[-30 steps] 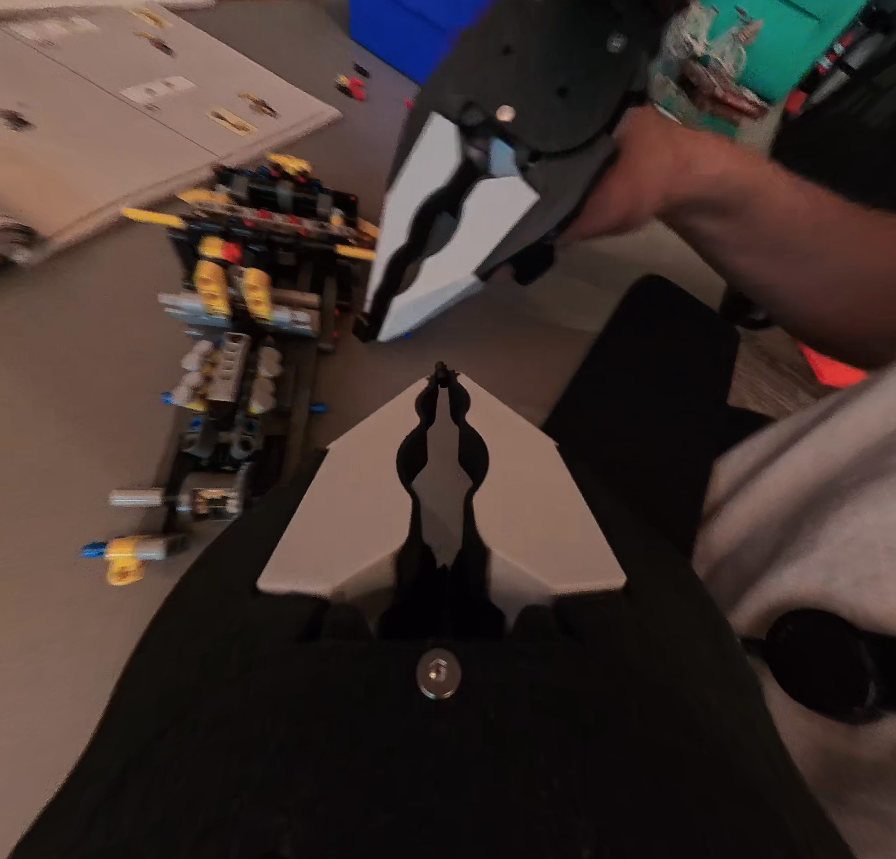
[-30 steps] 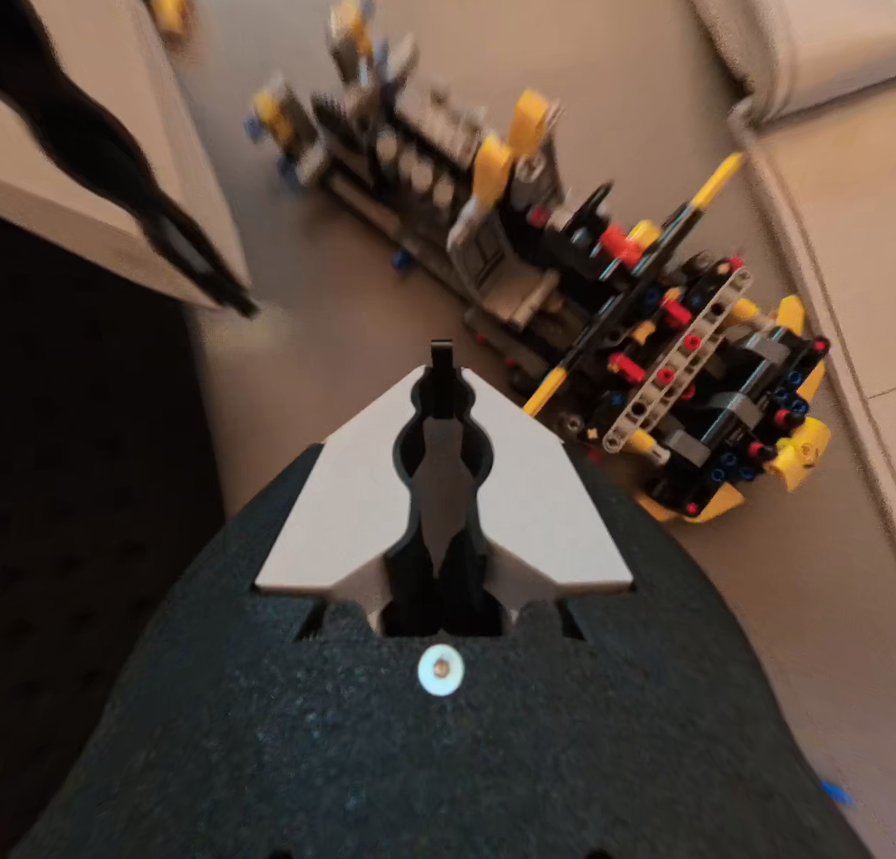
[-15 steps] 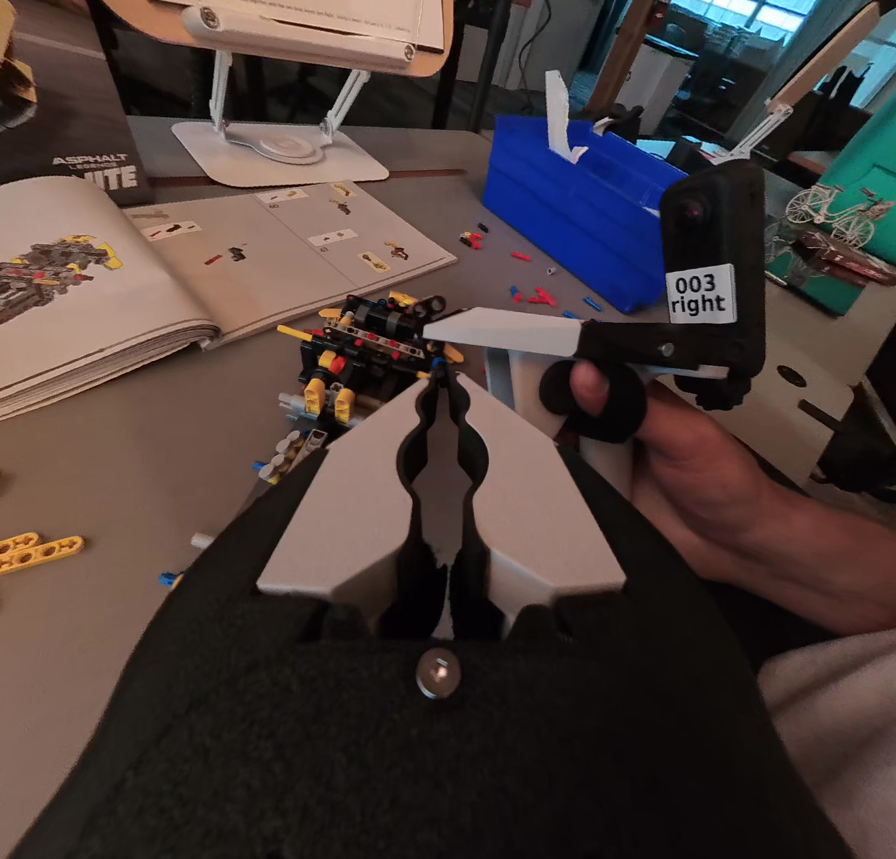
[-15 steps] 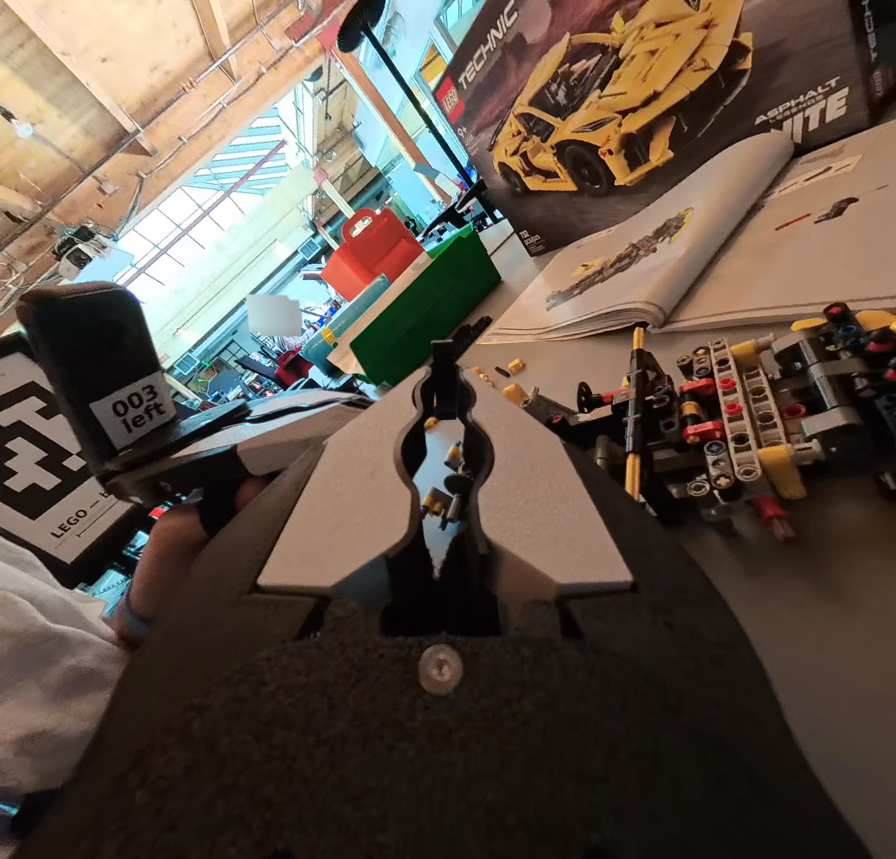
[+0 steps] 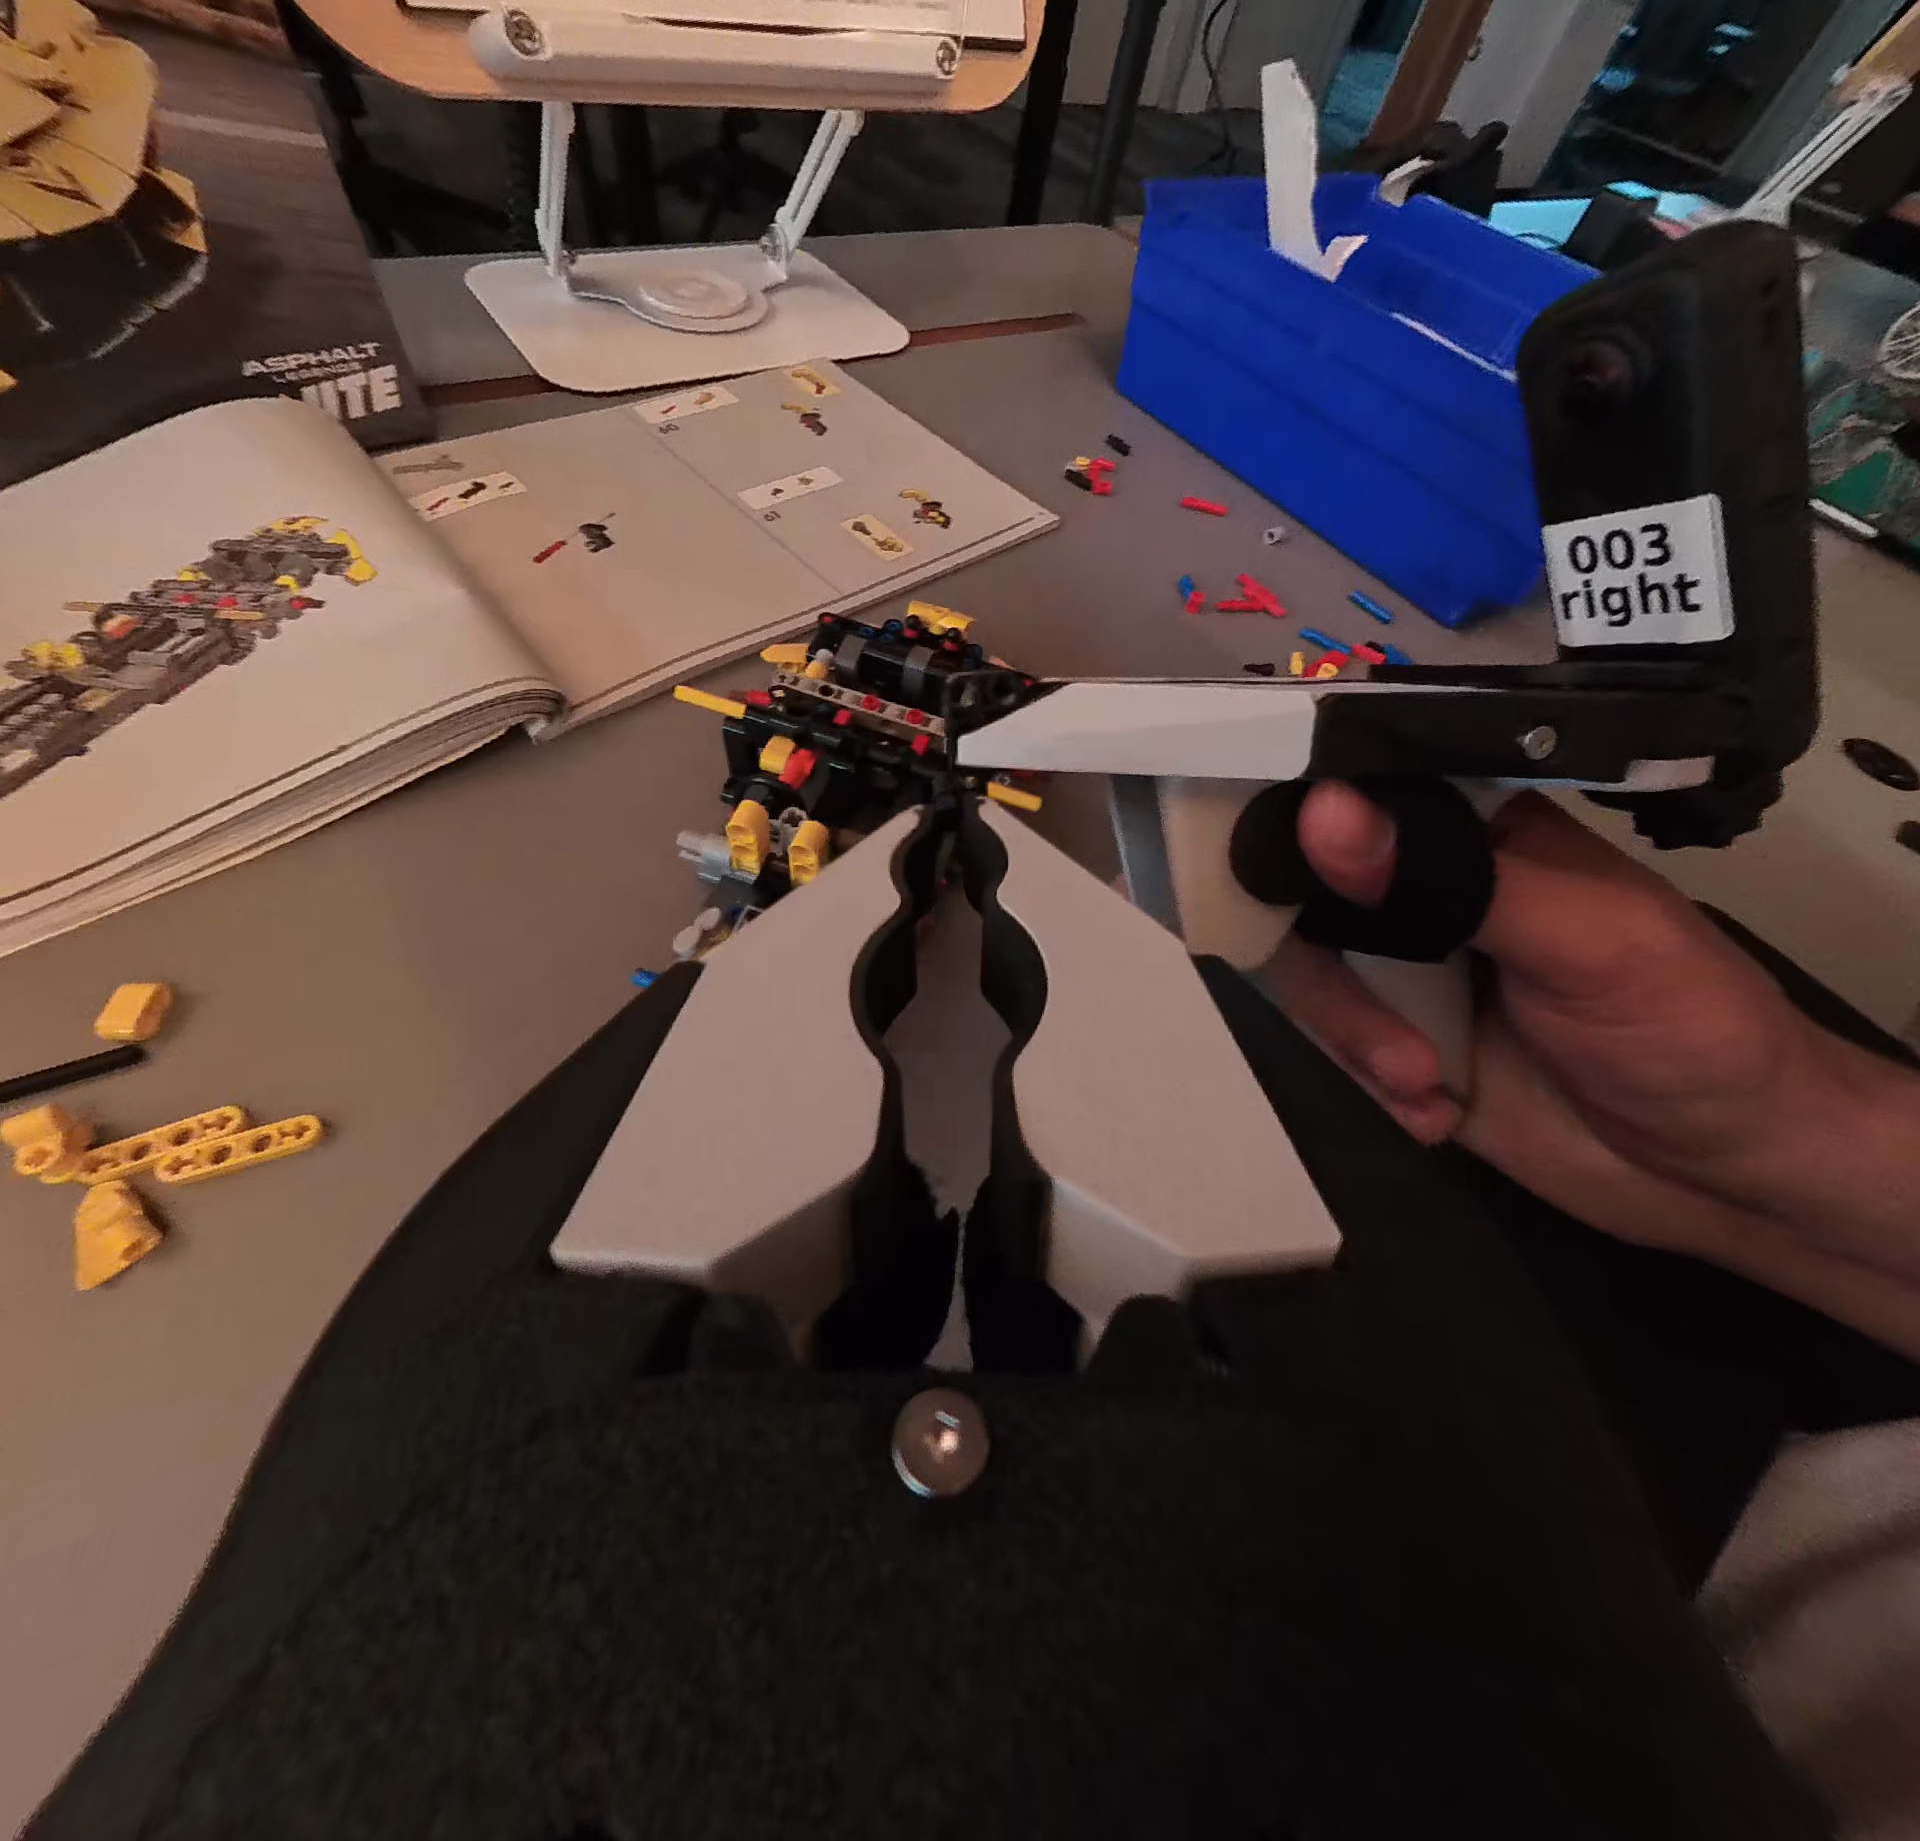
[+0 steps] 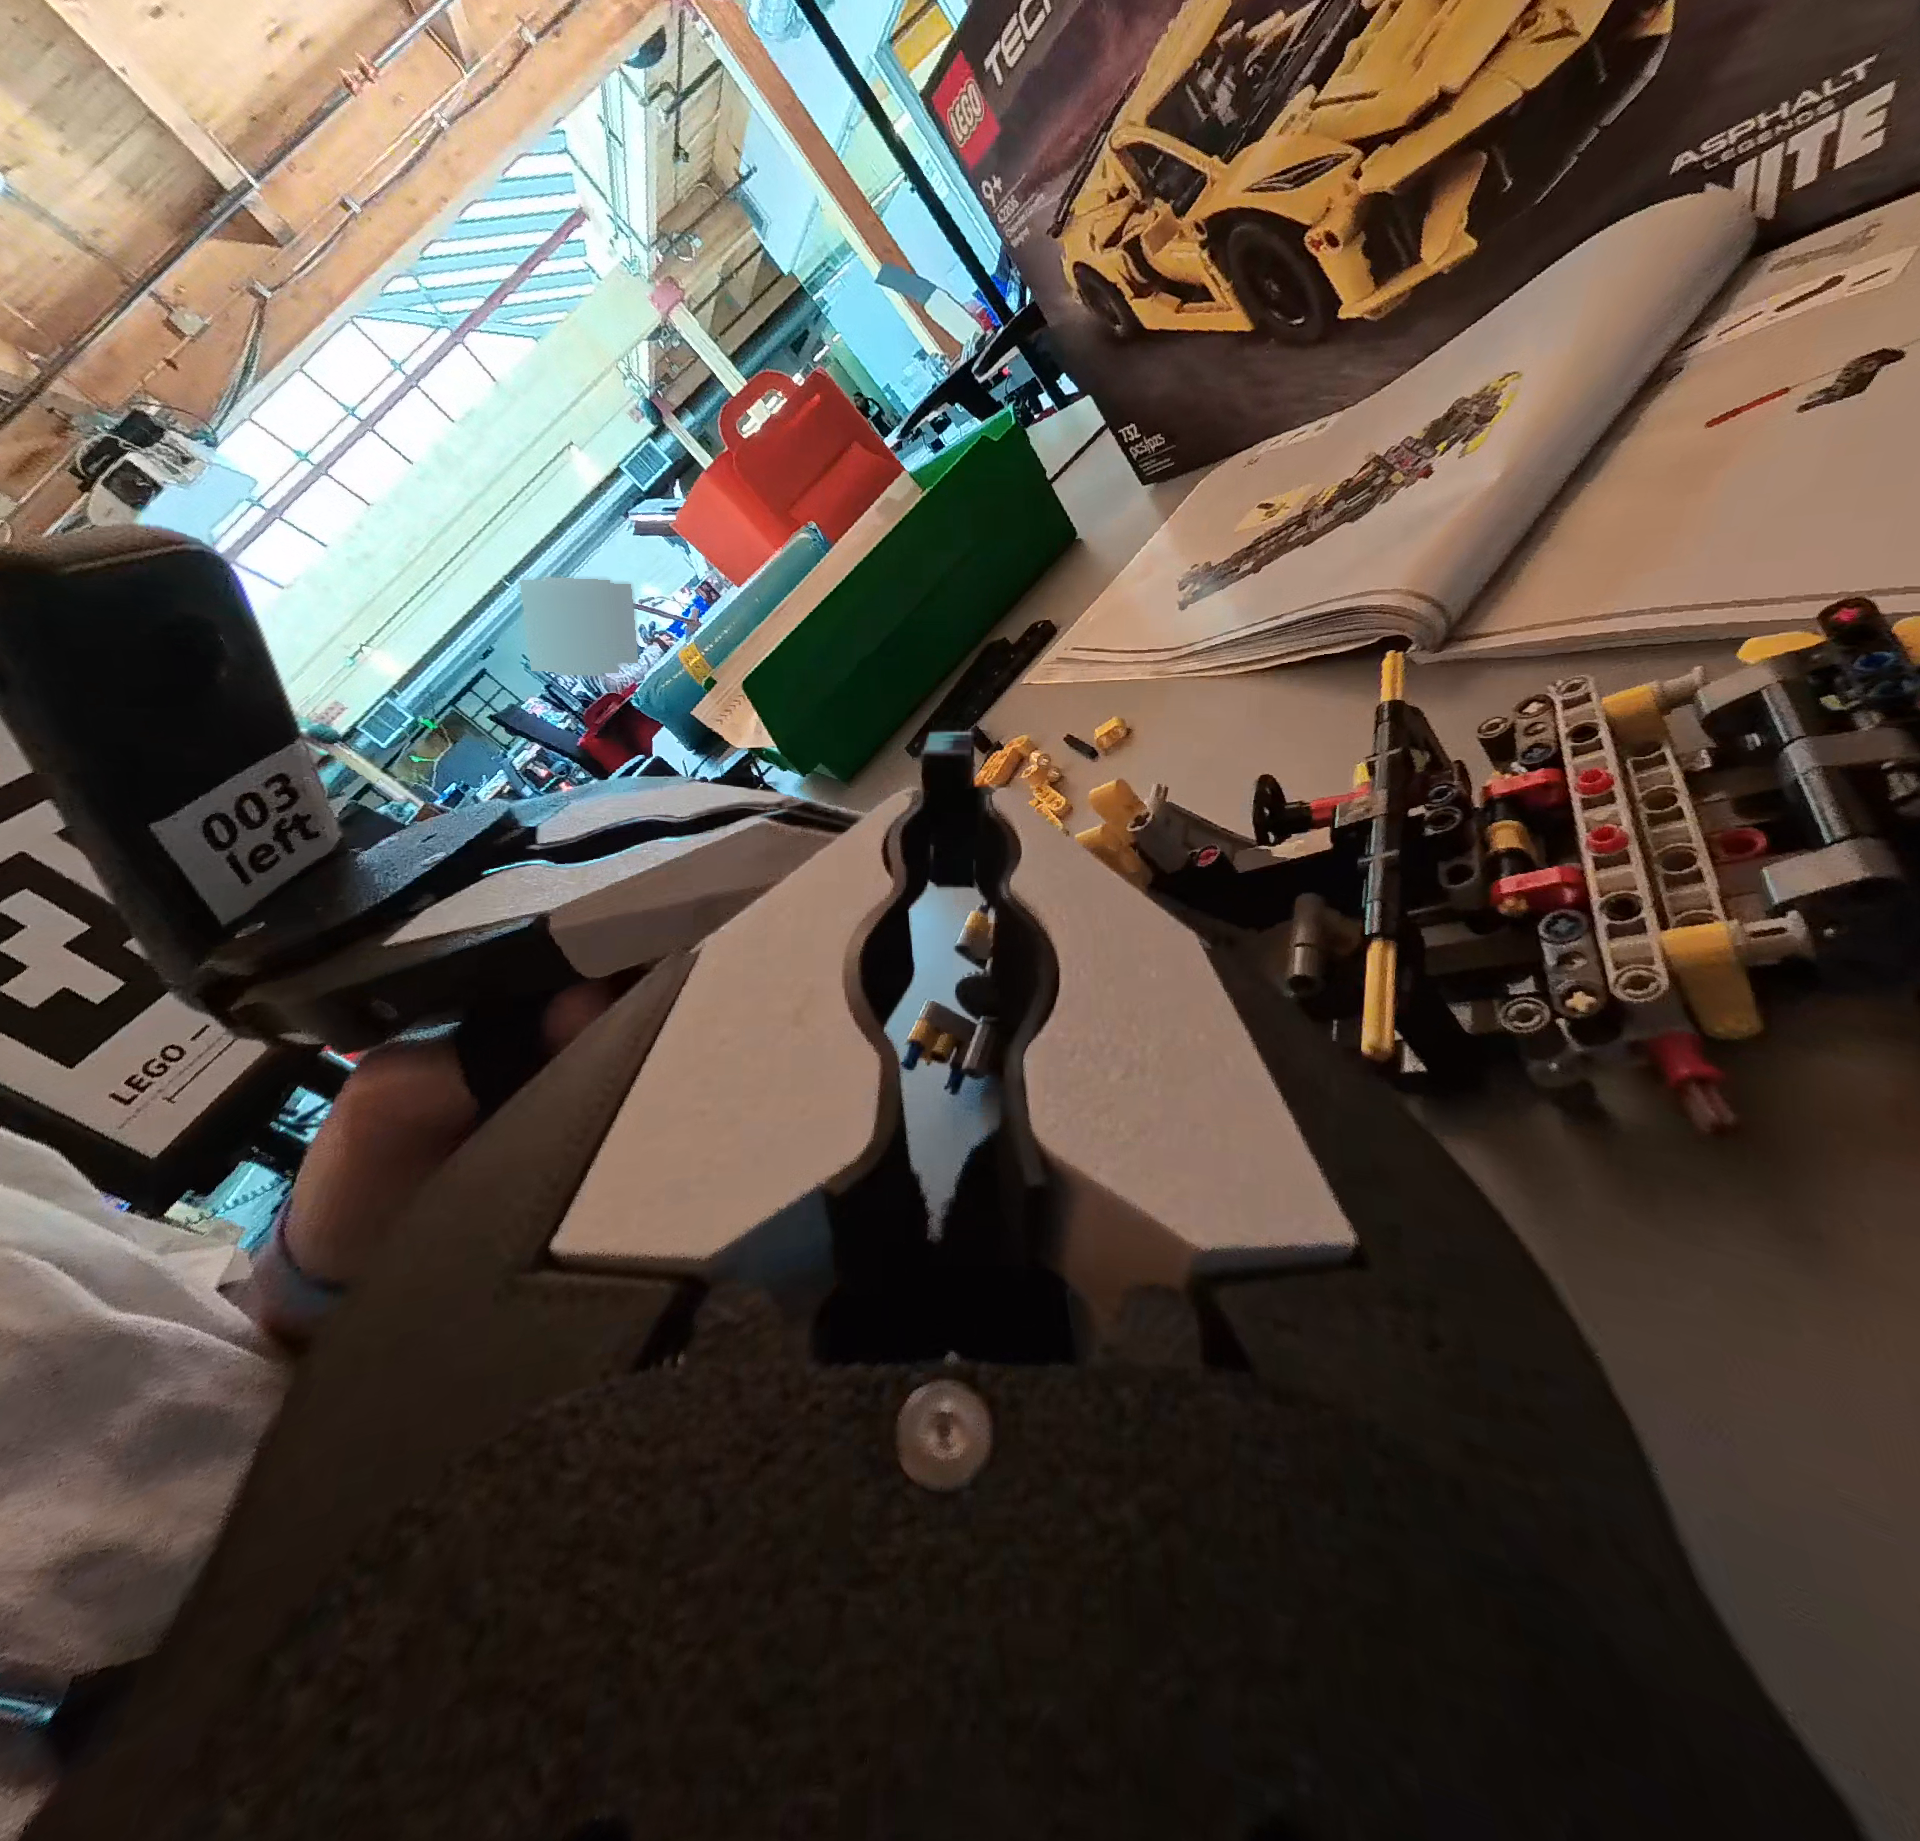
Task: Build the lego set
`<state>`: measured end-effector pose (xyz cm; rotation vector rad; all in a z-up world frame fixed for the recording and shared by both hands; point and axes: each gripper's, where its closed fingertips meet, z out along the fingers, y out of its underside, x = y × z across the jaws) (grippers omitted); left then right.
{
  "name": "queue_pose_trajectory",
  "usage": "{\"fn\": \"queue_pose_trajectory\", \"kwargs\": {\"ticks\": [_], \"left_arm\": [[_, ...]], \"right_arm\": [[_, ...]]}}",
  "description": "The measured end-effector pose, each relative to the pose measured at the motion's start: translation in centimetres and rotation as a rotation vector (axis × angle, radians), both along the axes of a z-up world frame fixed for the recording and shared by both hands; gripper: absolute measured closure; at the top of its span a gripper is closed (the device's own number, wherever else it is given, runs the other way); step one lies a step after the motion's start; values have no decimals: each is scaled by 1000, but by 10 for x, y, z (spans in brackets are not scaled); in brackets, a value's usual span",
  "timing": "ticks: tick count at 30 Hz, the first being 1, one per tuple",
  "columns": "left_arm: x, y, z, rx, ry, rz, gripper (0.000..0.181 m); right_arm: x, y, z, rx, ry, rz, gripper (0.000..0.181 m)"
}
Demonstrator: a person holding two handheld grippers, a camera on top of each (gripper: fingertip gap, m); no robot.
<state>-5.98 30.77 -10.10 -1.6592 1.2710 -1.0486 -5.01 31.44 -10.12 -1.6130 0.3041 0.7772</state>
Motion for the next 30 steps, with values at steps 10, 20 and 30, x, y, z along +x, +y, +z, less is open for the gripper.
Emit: {"fn": "queue_pose_trajectory", "kwargs": {"ticks": [10, 20, 30], "left_arm": [[-5, -4, 7, -60, -2, -28, 176], [-4, -3, 1, -39, 34, -25, 176], [-4, -4, -4, 38, 87, -42, 177]], "right_arm": [[-2, 0, 5, 41, -49, -23, 174], [-8, 1, 2, 28, -110, -10, 174], [-10, 2, -4, -15, -61, 20, 174]]}}
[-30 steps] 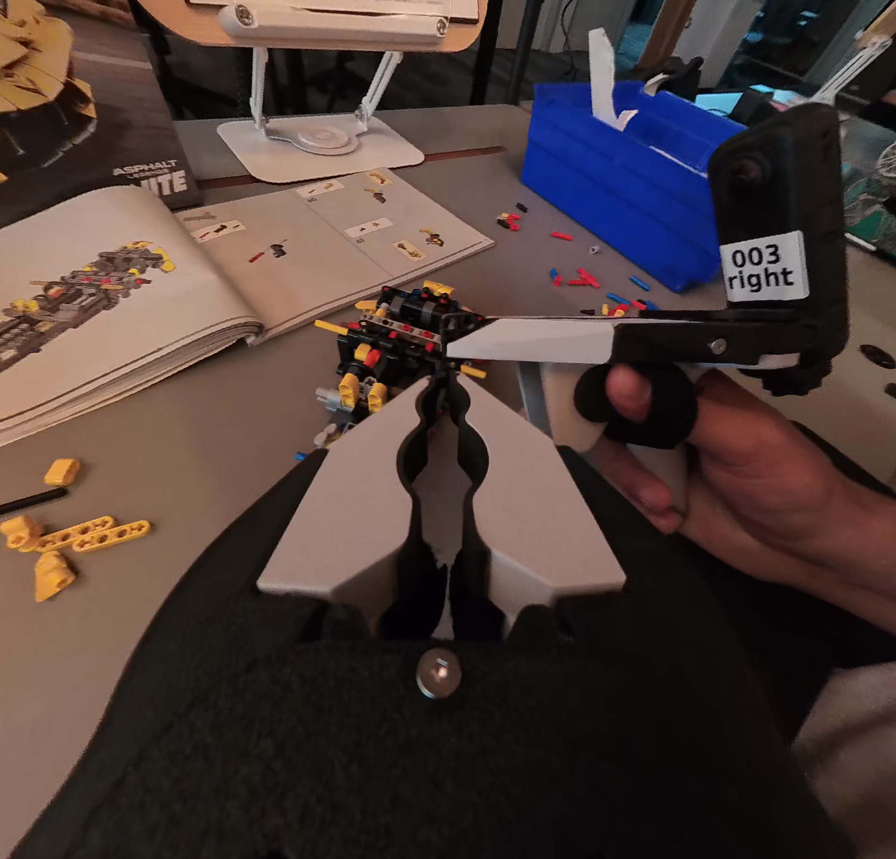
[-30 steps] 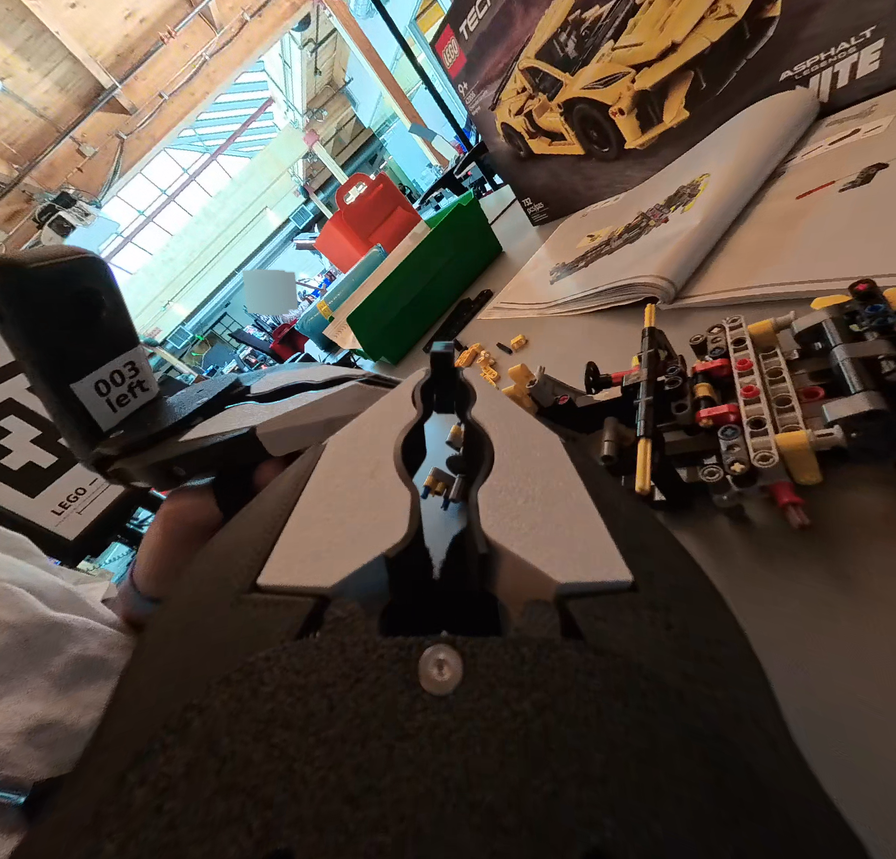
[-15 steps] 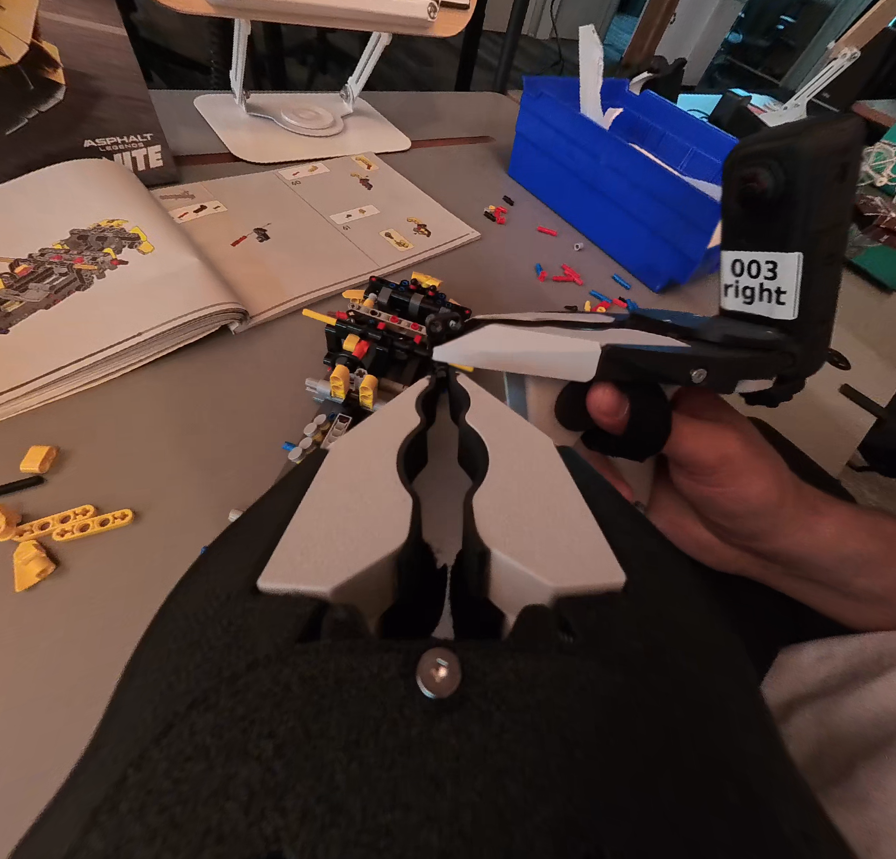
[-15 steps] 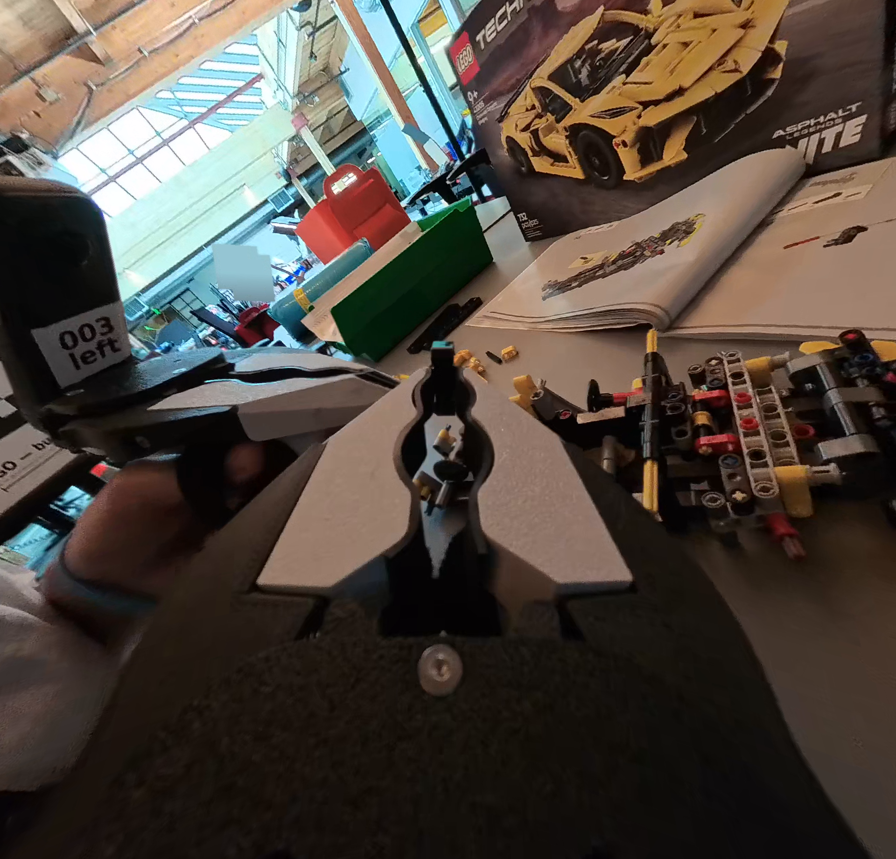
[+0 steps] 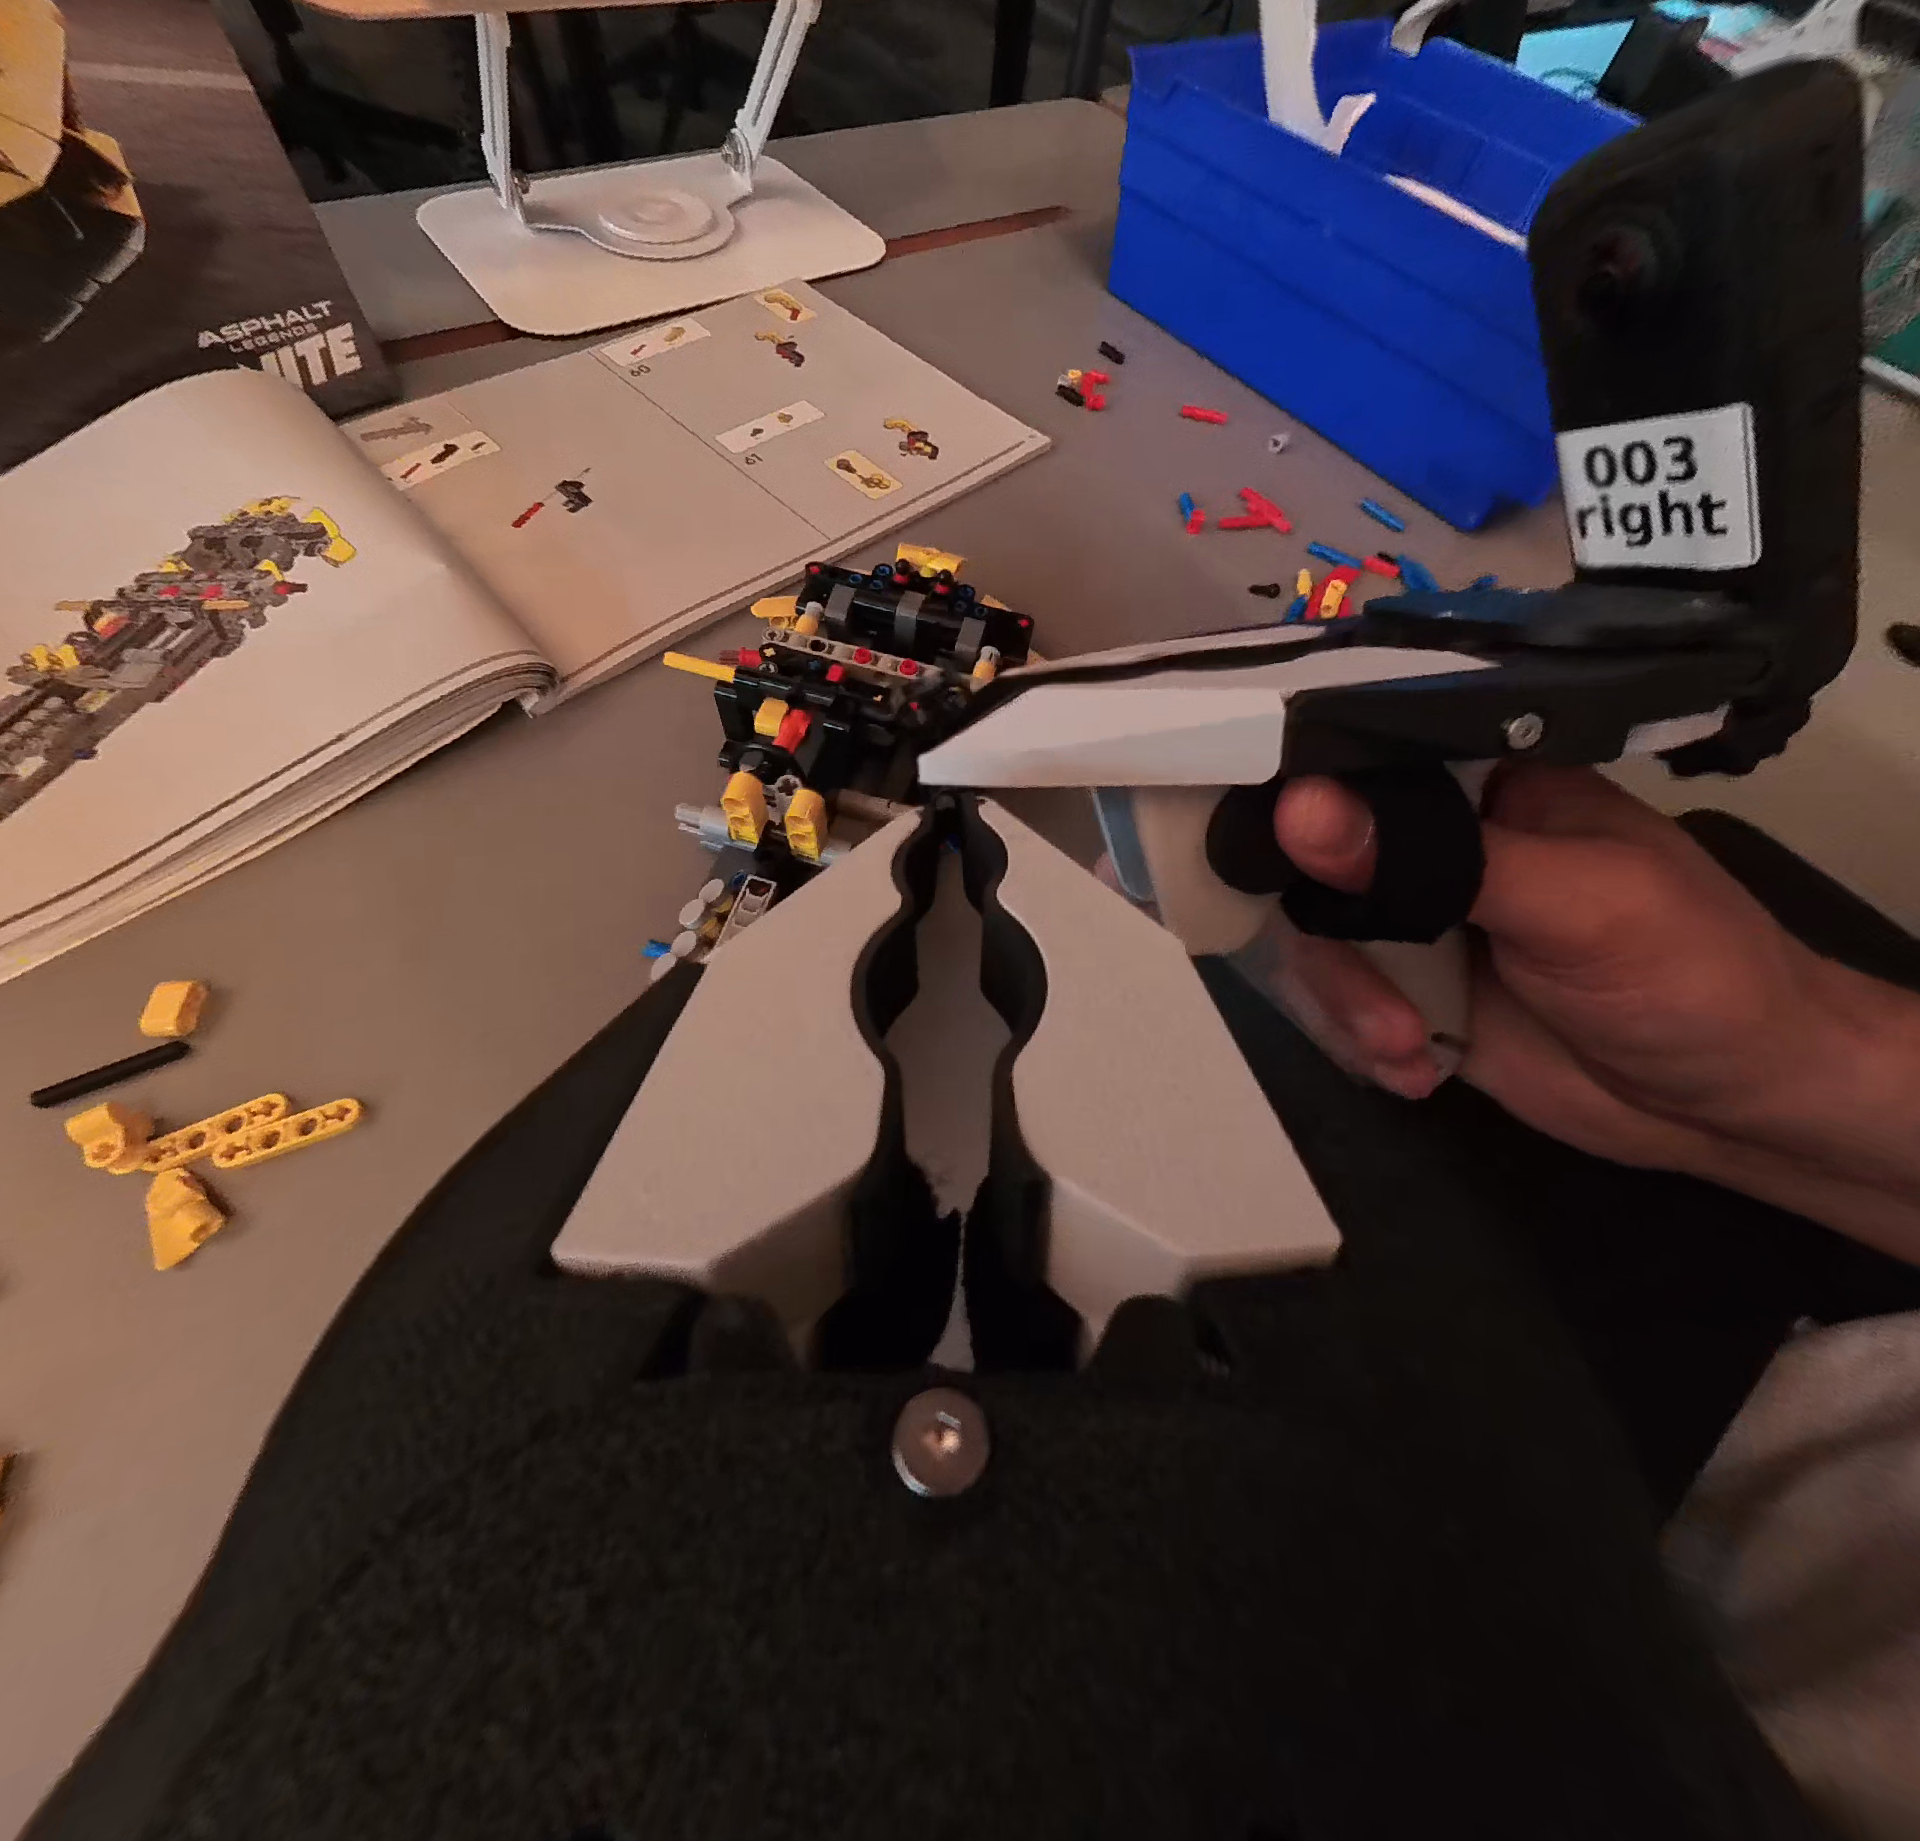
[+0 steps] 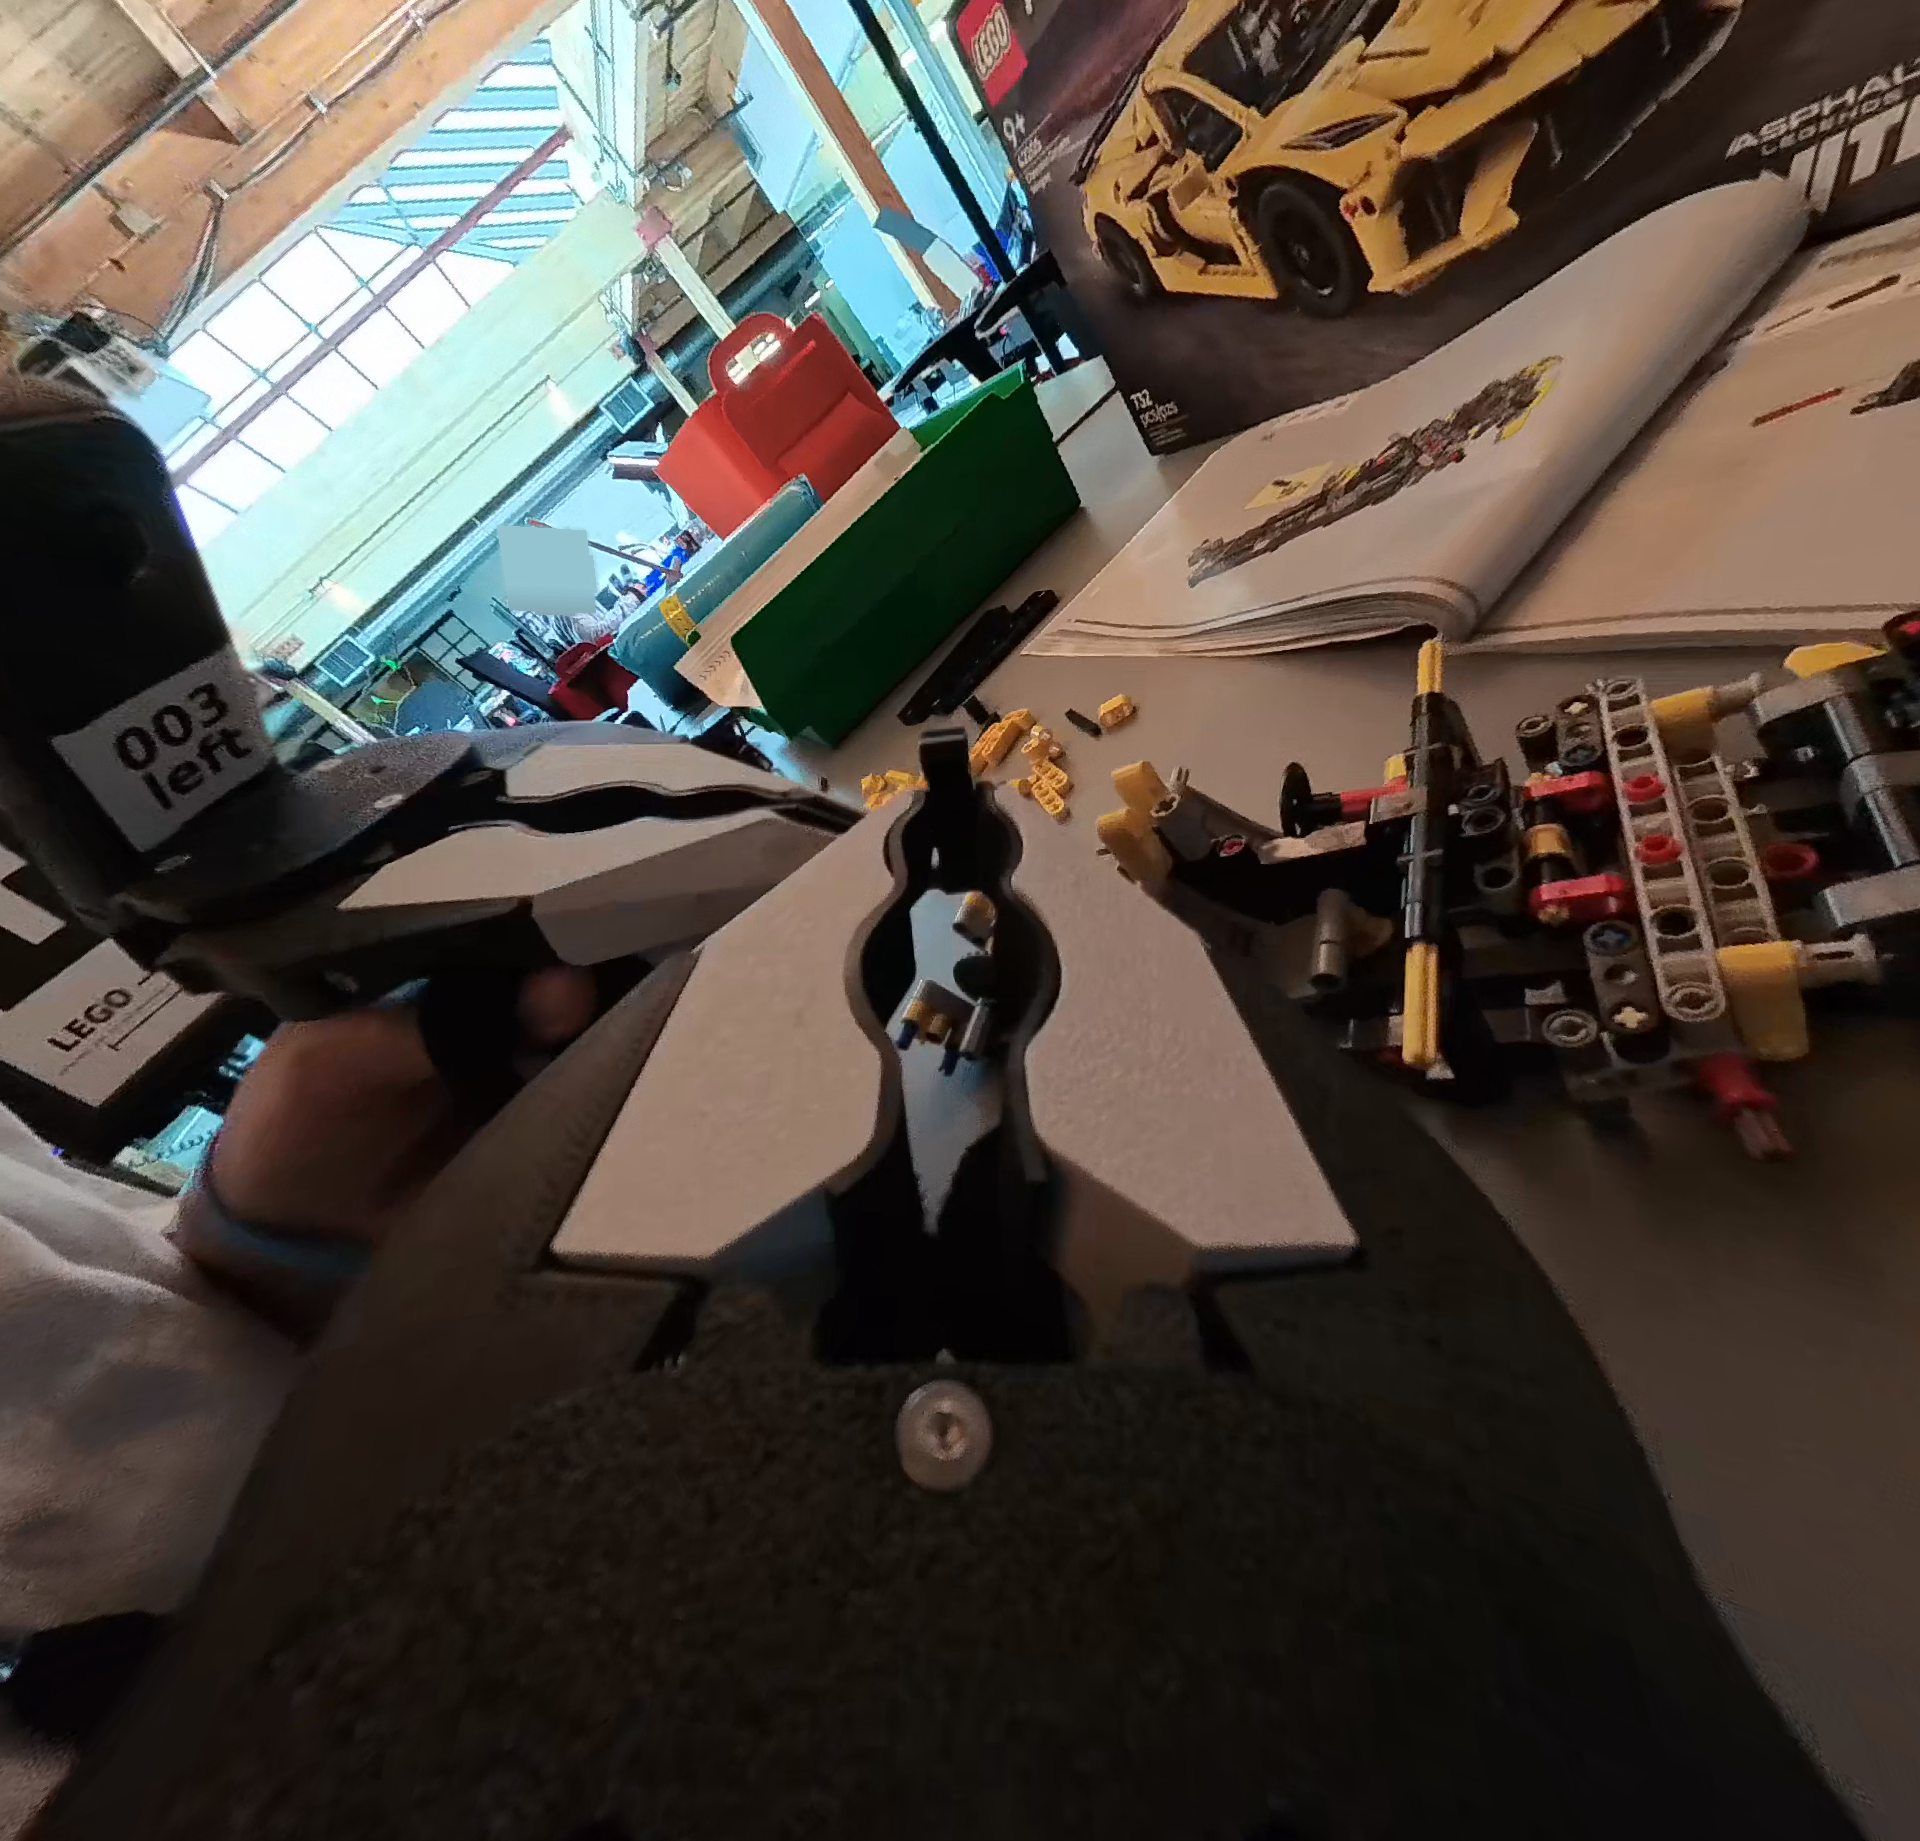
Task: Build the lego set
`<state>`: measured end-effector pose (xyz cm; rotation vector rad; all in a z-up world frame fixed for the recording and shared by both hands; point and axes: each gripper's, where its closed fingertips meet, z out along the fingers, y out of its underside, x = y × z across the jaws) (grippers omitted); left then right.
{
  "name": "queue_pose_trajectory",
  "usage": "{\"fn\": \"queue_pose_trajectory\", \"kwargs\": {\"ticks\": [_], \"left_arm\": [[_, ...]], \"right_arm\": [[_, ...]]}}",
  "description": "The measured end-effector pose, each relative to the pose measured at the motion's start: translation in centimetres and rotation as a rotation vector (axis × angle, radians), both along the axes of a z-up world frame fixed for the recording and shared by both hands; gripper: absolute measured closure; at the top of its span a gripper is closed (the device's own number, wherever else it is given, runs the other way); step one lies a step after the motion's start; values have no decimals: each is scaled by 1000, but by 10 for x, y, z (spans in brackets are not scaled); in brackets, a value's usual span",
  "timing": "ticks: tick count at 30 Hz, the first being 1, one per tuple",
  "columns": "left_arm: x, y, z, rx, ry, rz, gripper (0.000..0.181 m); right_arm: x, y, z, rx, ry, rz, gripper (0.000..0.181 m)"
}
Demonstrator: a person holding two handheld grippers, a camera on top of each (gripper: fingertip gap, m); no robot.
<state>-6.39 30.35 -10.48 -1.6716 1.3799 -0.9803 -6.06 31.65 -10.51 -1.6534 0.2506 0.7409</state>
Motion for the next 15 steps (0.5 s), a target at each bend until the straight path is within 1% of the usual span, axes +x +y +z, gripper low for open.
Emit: {"fn": "queue_pose_trajectory", "kwargs": {"ticks": [3, 5, 7, 11, 13, 15], "left_arm": [[0, -1, 0, 53, 25, -21, 177], [-1, -2, -2, 110, 57, -50, 177], [-3, -2, -6, 163, 89, -84, 177], [-5, -5, -15, 237, 134, -152, 178], [-4, -6, -17, 258, 139, -169, 178], [-3, -6, -16, 244, 130, -177, 177]], "right_arm": [[-1, -1, 0, -5, -19, 16, 174], [-1, -2, 0, -11, -97, 21, 174], [-4, -3, -3, -38, -148, 57, 174], [-8, -5, -10, -82, -126, 129, 173], [-8, -5, -11, -85, -113, 141, 174], [-7, -5, -12, -88, -89, 161, 174]]}}
